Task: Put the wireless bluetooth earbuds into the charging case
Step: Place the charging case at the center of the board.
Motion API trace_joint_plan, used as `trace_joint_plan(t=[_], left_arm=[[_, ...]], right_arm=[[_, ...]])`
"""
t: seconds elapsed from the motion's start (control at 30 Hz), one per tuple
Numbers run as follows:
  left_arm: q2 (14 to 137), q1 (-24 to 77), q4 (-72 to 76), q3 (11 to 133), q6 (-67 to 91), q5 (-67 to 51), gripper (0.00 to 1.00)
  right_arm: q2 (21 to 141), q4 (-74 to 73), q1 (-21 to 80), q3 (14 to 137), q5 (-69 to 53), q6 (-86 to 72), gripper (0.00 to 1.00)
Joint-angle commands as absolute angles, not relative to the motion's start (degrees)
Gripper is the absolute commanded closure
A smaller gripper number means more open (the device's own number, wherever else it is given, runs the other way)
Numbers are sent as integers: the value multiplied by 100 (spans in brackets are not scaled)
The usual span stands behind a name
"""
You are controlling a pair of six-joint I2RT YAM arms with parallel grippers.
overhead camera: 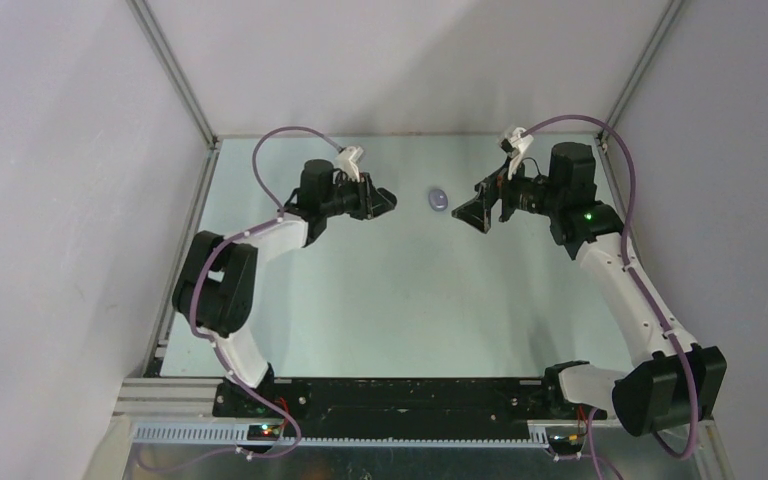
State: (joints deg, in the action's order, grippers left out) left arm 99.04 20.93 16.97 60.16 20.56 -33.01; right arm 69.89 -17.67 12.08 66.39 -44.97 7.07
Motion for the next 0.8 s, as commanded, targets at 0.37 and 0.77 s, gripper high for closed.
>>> trace_joint_plan(t=[0.37,0.77], left_arm=[[10827,2060,1844,6729,3064,-2954,94],[11541,2058,1341,7245,3112,-2876,87]], right_arm=[[6828,-1604,1164,6645,-4599,721,1],[7034,-1608,1161,6647,-4719,687,1]])
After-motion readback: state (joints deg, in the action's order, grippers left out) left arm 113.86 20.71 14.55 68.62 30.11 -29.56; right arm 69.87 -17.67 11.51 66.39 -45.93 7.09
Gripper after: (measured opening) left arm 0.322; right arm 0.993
